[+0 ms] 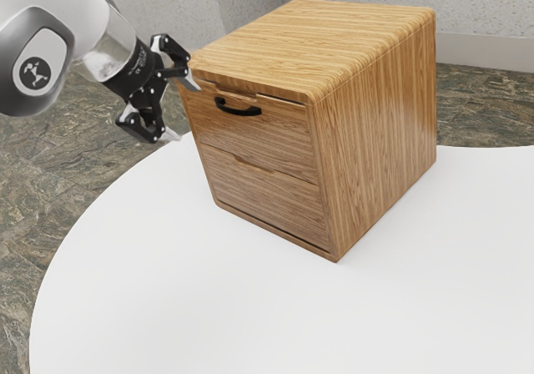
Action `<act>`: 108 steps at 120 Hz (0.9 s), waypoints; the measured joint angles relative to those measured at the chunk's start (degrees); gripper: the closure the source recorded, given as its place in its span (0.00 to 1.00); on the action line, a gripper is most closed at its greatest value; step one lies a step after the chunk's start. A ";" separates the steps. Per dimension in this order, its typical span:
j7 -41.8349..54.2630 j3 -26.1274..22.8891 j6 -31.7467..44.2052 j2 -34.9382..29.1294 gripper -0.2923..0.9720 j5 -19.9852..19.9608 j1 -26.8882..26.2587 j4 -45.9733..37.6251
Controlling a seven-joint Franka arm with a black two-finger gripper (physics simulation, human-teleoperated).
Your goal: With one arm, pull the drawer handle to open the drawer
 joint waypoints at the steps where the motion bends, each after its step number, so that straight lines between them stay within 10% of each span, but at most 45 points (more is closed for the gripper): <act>1: 0.08 0.57 0.18 -0.02 0.30 0.01 -0.46 -0.06; 108: 7.95 5.07 15.24 6.20 0.35 -2.52 -4.95 -2.98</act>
